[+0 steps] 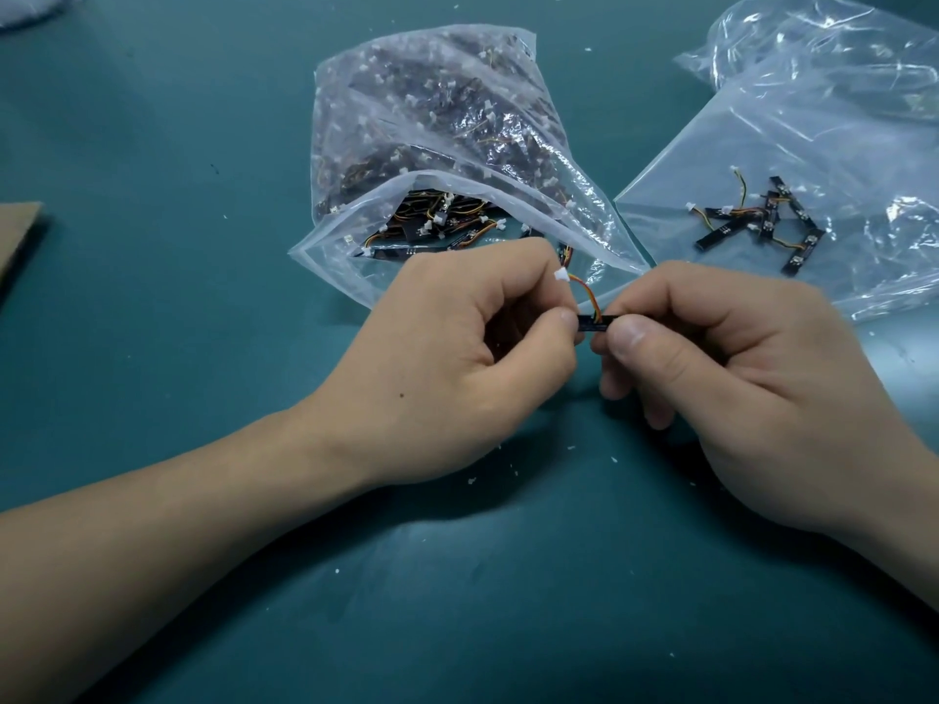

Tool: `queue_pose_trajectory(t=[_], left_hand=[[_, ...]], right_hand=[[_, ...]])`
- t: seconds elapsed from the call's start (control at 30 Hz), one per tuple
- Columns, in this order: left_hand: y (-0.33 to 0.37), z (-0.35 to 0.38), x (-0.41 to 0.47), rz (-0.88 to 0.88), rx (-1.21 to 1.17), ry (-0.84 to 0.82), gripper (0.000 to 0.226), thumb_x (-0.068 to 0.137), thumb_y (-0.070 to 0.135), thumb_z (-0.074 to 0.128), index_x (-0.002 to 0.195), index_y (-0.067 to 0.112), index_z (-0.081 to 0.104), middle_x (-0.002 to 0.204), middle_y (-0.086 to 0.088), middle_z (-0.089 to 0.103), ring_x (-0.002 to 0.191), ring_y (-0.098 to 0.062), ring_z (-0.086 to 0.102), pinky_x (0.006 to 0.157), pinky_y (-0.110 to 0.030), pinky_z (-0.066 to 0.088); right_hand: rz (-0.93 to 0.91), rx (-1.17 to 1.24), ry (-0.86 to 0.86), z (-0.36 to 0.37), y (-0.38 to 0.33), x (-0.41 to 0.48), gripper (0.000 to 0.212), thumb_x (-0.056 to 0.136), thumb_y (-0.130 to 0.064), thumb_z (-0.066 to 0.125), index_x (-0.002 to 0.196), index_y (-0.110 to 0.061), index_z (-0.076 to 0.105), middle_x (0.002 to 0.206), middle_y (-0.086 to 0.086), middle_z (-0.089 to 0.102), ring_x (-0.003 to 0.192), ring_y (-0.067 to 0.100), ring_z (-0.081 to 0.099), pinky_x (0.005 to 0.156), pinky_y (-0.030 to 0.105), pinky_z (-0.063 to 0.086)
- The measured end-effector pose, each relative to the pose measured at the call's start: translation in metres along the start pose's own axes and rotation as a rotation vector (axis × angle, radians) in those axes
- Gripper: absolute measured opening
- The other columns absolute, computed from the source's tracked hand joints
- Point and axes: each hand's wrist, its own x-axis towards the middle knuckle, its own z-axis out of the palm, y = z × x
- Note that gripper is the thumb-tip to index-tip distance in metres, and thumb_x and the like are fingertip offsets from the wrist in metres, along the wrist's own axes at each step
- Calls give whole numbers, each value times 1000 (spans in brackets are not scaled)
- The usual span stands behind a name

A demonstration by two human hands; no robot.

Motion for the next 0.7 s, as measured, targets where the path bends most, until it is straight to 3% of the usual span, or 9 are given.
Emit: queue_pose_trajectory(t=[0.27,0.43,0.57,0.7], left_hand=[[1,-1,1,10,23,-4,17,90,11,60,73,11,58,63,-3,56,58,-17,48,56,-31,41],[1,-2,0,7,-27,-19,17,92,13,61,75,10,59,63,-3,57,56,-15,48,54,-27,40],[2,-3,0,21,-35,-39,18,91,11,62,73,15,57,62,3,53,55,-10,45,54,-24,39],[1,-3,0,35,-24,-32,19,91,10,61,72,12,57,62,-1,53,55,-13,45,54,-30,40]], right_hand=[[10,0,-15,0,-1,1,22,97,-40,54,89,-26,69,73,-7,71,59,17,61,56,31,48],[19,10,-5,0,0,1,21,96,-42,54,90,-27,68,74,-7,71,56,20,60,55,41,49],[-1,10,-16,0,0,0,20,97,-40,54,89,-29,68,73,-7,71,58,17,61,55,31,48],[-1,5,-26,0,-1,1,20,96,-40,54,87,-28,68,72,-7,71,59,16,62,56,25,47]])
